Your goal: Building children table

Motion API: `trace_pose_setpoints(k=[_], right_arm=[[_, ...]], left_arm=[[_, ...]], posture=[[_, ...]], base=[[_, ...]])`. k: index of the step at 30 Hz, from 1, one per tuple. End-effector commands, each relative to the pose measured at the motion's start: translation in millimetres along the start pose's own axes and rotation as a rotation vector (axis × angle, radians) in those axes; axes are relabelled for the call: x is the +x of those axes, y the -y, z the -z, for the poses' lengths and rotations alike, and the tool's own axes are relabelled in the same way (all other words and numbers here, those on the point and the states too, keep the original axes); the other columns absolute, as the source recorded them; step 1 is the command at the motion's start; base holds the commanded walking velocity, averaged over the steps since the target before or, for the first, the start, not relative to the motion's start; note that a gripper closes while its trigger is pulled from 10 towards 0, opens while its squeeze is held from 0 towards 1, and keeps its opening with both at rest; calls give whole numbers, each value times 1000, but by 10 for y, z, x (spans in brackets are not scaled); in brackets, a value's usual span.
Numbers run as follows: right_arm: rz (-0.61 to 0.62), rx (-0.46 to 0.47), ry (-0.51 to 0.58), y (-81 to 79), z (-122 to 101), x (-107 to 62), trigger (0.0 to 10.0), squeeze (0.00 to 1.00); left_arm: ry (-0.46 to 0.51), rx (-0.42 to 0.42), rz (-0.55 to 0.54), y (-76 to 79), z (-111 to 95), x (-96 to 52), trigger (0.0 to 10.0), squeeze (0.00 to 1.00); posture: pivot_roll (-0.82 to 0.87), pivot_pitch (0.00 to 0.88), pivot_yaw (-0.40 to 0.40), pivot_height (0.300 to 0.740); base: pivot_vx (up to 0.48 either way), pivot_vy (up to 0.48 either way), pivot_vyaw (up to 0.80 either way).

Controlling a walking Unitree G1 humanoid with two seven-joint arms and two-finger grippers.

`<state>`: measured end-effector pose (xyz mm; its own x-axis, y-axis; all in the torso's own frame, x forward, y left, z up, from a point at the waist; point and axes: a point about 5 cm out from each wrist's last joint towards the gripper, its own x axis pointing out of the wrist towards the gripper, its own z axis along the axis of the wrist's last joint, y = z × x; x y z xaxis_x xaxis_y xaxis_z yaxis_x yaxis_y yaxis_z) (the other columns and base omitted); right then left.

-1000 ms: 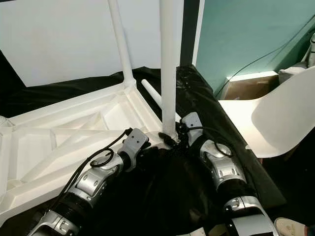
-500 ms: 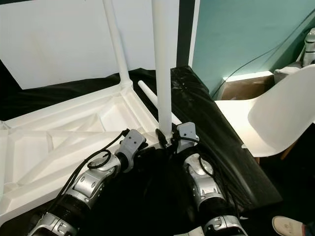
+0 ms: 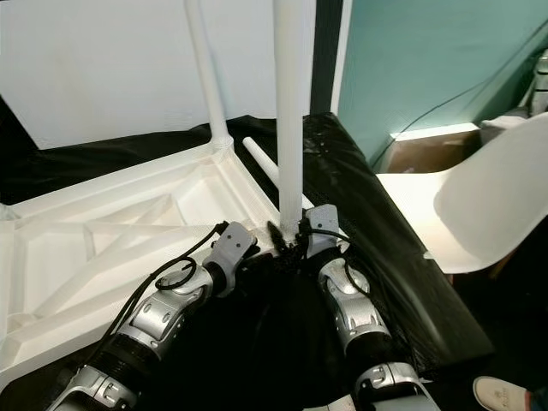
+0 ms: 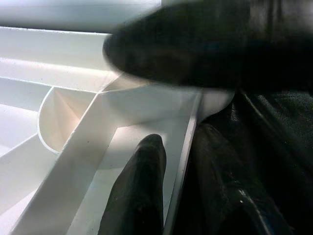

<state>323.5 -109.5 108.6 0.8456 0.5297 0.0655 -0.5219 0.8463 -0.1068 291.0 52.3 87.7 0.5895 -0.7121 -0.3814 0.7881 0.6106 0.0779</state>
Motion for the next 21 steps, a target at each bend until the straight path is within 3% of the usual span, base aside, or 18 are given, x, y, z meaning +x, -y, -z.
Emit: trace_pose_setpoints(k=[1, 7, 8, 9, 10, 14, 15, 17, 18, 21], right_arm=[[-78, -13, -16, 9, 8, 12, 10000, 0], [-269, -77, -82, 147, -48, 18, 10000, 0], [-296, -77, -96, 157, -50, 18, 8863, 0], [-319, -36, -124, 192, -53, 19, 8863, 0], [-339, 1, -152, 233, -59, 17, 5451, 0], [-371, 30, -178, 300, -87, 0, 5882, 0], [-371, 24, -179, 327, -95, -10, 1922, 0], [-371, 24, -179, 327, -95, -10, 1922, 0], [-369, 25, -180, 342, -95, -19, 118, 0], [-394, 39, -184, 280, -50, -43, 0, 0]], left_arm=[[-164, -72, 122, 176, 415, -7, 10000, 0], [-161, -68, 121, 164, 404, 1, 10000, 0], [-160, -68, 120, 160, 399, 1, 10000, 0], [-158, -68, 117, 156, 394, 1, 10000, 0], [-157, -69, 115, 152, 392, 1, 10000, 0], [-156, -74, 104, 145, 395, -2, 10000, 0], [-156, -77, 100, 144, 401, -5, 10000, 0], [-156, -77, 100, 144, 401, -5, 10000, 0], [-156, -79, 98, 148, 406, -8, 10000, 0], [-157, -82, 97, 157, 413, -10, 10000, 0]], posture=[[42, 0, 14, 740], [49, 0, 11, 740], [49, 0, 11, 740], [49, 0, 11, 740], [49, 0, 11, 740], [58, 0, -1, 740], [61, 0, -2, 740], [61, 0, -2, 740], [61, 0, -4, 740], [61, 0, -4, 740]], base=[[0, 0, 0], [0, 0, 0], [0, 0, 0], [0, 0, 0], [0, 0, 0], [0, 0, 0], [0, 0, 0], [0, 0, 0], [0, 0, 0], [0, 0, 0]])
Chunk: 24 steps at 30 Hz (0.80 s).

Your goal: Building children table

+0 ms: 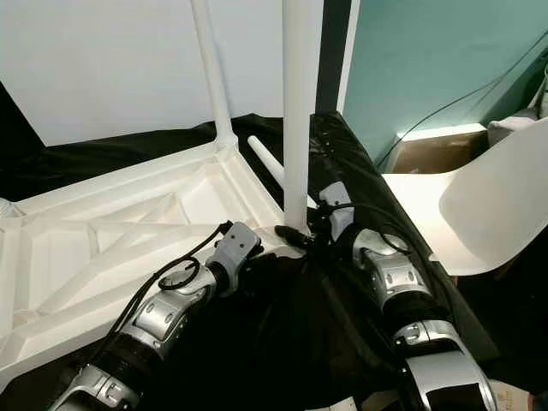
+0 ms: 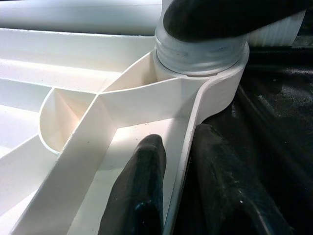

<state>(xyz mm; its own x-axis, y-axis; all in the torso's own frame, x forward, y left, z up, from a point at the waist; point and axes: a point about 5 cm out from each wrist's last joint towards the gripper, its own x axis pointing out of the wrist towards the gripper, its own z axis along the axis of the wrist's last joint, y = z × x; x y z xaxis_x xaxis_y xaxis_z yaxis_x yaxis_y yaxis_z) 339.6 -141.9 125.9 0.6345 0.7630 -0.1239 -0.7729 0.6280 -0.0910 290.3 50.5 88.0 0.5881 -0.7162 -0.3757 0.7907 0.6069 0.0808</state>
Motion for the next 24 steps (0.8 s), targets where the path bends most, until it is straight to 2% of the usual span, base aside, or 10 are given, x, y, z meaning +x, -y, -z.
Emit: trace_pose_setpoints(k=[1, 3, 4, 5, 7, 9, 19, 20, 21, 24], right_arm=[[-80, 51, -17, -206, 149, 54, 0, 0], [-65, 65, 6, -346, 210, 100, 0, 0], [89, 80, 95, -462, 239, 166, 0, 0], [228, 122, 142, -445, 245, 169, 0, 0], [228, 122, 142, -445, 245, 169, 0, 0], [422, 178, 163, -469, 342, 92, 0, 0], [441, 213, 195, -547, 314, 168, 0, 0], [408, 201, 196, -584, 295, 201, 9333, 0], [380, 186, 190, -606, 285, 223, 10000, 0], [360, 170, 187, -610, 281, 223, 10000, 0]], left_arm=[[-163, -90, 94, 152, 425, -23, 10000, 0], [-162, -93, 93, 158, 427, -28, 10000, 0], [-162, -96, 91, 163, 433, -37, 10000, 0], [-164, -94, 90, 162, 435, -41, 10000, 0], [-164, -94, 90, 162, 435, -41, 10000, 0], [-161, -92, 82, 137, 420, -60, 10000, 0], [-166, -86, 85, 129, 427, -63, 10000, 0], [-166, -85, 89, 137, 425, -65, 10000, 0], [-169, -81, 94, 143, 424, -72, 10000, 0], [-171, -78, 98, 145, 426, -86, 10000, 0]], posture=[[68, 0, -8, 740], [78, 0, -11, 740], [81, 0, -8, 740], [85, 0, -7, 740], [85, 0, -7, 740], [98, 0, -7, 740], [85, 0, 5, 740], [86, 0, 19, 740], [89, 0, 24, 740], [98, 0, 33, 740]], base=[[0, 0, 0], [0, 0, 0], [0, 0, 0], [0, 0, 0], [0, 0, 0], [0, 0, 0], [0, 0, 0], [0, 0, 0], [0, 0, 0], [0, 0, 0]])
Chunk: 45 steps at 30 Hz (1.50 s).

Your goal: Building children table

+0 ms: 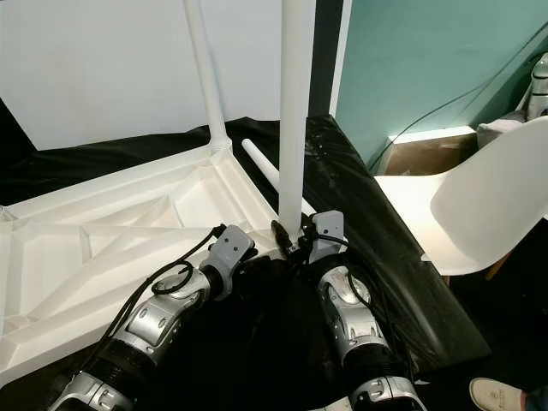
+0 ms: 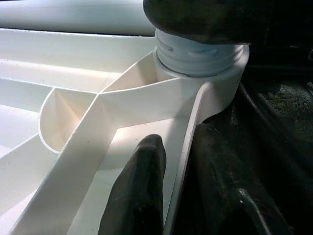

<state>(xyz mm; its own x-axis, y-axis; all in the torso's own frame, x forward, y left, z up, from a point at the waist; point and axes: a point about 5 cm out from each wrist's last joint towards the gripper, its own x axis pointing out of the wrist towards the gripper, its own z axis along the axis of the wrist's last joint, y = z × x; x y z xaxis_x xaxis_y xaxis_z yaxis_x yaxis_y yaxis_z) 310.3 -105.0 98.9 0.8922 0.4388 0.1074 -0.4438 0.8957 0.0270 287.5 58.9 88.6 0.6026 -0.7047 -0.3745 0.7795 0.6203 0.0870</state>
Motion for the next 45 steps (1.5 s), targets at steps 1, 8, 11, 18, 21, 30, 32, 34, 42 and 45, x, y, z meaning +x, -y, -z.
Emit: trace_pose_setpoints(k=[1, 8, 11, 18, 21, 30, 32, 34, 42, 45], right_arm=[[-64, 37, -42, -142, 95, 12, 10000, 0], [-117, -9, -64, -138, 120, -57, 10000, 349], [-132, -53, -58, -60, 79, -56, 10000, 0], [-297, -142, -132, 200, -6, -20, 10000, 0], [-381, -196, -162, 264, -59, -7, 10000, 0], [-522, -163, -197, 148, 7, -104, 0, 0], [-461, -66, -148, 64, 2, -77, 0, 0], [-413, -27, -126, 40, 2, -60, 0, 0], [-90, 78, -48, -67, 92, -33, 0, 0], [-69, 77, -37, -86, 90, -32, 0, 0]], left_arm=[[-174, -74, 118, 174, 401, -22, 10000, 0], [-172, -90, 111, 195, 406, -21, 10000, 0], [-170, -98, 114, 220, 409, -10, 10000, 0], [-174, -91, 116, 198, 408, -20, 10000, 0], [-175, -87, 120, 199, 401, -19, 10000, 0], [-169, -86, 118, 197, 381, -15, 10000, 0], [-174, -88, 118, 199, 399, -27, 10000, 0], [-177, -89, 121, 203, 408, -31, 10000, 0], [-176, -79, 128, 203, 387, -10, 10000, 0], [-176, -78, 130, 206, 387, -9, 10000, 0]], posture=[[98, 0, 33, 740], [94, 0, 13, 740], [93, 0, 14, 740], [83, 0, 25, 740], [79, 0, 26, 740], [89, 0, 19, 740], [85, 0, 23, 740], [84, 0, 23, 740], [83, 0, 24, 740], [81, 0, 25, 740]], base=[[0, 0, 0], [0, 0, 0], [0, 0, 0], [0, 0, 0], [0, 0, 0], [0, 0, 0], [0, 0, 0], [0, 0, 0], [0, 0, 0], [0, 0, 0]])
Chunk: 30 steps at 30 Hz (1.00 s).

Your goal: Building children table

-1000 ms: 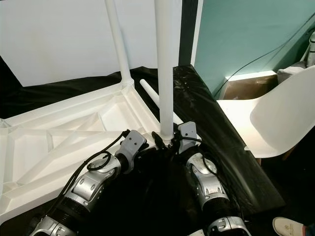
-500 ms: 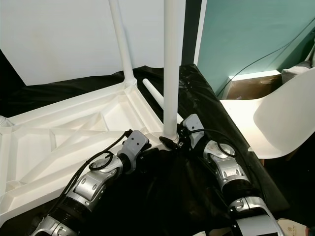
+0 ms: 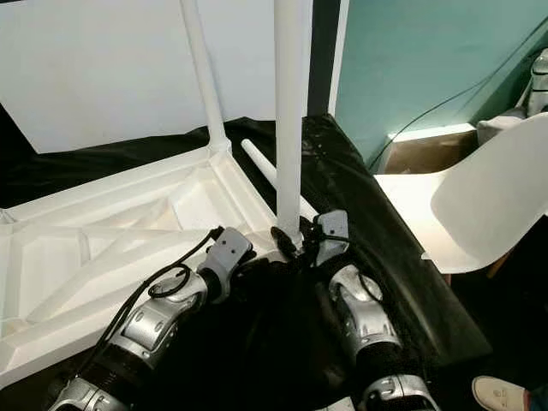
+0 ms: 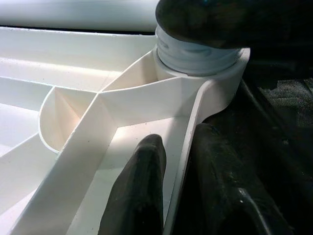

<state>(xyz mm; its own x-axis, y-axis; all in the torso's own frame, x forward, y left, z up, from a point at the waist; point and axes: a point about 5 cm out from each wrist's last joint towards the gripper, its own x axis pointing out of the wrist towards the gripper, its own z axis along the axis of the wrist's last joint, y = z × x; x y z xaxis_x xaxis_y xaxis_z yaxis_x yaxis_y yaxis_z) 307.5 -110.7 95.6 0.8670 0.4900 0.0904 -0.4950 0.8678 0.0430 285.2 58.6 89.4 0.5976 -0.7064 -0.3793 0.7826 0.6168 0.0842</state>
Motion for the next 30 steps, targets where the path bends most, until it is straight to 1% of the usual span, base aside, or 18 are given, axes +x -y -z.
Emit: trace_pose_setpoints(k=[1, 2, 5, 6, 10, 11, 12, 15, 16, 17, 18, 19, 22, 23, 25, 30], right_arm=[[4, 55, -10, -128, 61, 35, 0, 0], [30, 51, -6, -113, 48, 52, 0, 0], [48, 48, -5, -101, 38, 64, 0, 0], [51, 38, -8, -85, 16, 85, 10000, 0], [29, 10, -10, -40, -33, 112, 10000, 0], [20, 0, -5, -3, -60, 113, 10000, 86], [13, -3, -1, 39, -83, 109, 10000, 1000], [0, -18, 2, 82, -108, 105, 10000, 1000], [-12, -51, -3, 129, -133, 106, 10000, 1000], [-12, -51, -3, 129, -133, 106, 10000, 1000], [-40, -90, -9, 162, -158, 106, 10000, 0], [-40, -90, -9, 162, -158, 106, 10000, 0], [-144, -167, -35, 184, -181, 82, 10000, 0], [-144, -167, -35, 184, -181, 82, 10000, 0], [-199, -198, -51, 179, -176, 57, 10000, 0], [-226, -214, -63, 194, -184, 55, 10000, 0]], left_arm=[[-172, -76, 126, 189, 392, 9, 10000, 0], [-173, -75, 127, 186, 393, 8, 10000, 0], [-174, -73, 128, 183, 393, 6, 10000, 0], [-174, -72, 127, 179, 394, 4, 10000, 0], [-174, -72, 127, 175, 391, 1, 10000, 0], [-174, -73, 126, 174, 390, 2, 10000, 0], [-173, -74, 125, 172, 388, 3, 10000, 0], [-173, -76, 125, 171, 388, 5, 10000, 0], [-172, -77, 123, 167, 387, 6, 10000, 0], [-172, -77, 123, 167, 387, 6, 10000, 0], [-172, -77, 123, 164, 387, 7, 10000, 0], [-172, -77, 123, 164, 387, 7, 10000, 0], [-172, -75, 124, 159, 385, 9, 10000, 0], [-172, -75, 124, 159, 385, 9, 10000, 0], [-172, -71, 125, 157, 385, 12, 10000, 0], [-170, -68, 125, 150, 375, 16, 10000, 0]], posture=[[81, 0, 25, 740], [81, 0, 25, 740], [81, 0, 25, 740], [81, 0, 25, 740], [77, 0, 29, 740], [77, 0, 29, 740], [73, 0, 30, 740], [73, 0, 30, 740], [70, 0, 33, 740], [70, 0, 33, 740], [69, 0, 35, 740], [69, 0, 35, 740], [66, 0, 37, 740], [66, 0, 37, 740], [65, 0, 38, 740], [64, 0, 36, 740]], base=[[0, 0, 0], [0, 0, 0], [0, 0, 0], [0, 0, 0], [0, 0, 0], [0, 0, 0], [0, 0, 0], [0, 0, 0], [0, 0, 0], [0, 0, 0], [0, 0, 0], [0, 0, 0], [0, 0, 0], [0, 0, 0], [0, 0, 0], [0, 0, 0]])
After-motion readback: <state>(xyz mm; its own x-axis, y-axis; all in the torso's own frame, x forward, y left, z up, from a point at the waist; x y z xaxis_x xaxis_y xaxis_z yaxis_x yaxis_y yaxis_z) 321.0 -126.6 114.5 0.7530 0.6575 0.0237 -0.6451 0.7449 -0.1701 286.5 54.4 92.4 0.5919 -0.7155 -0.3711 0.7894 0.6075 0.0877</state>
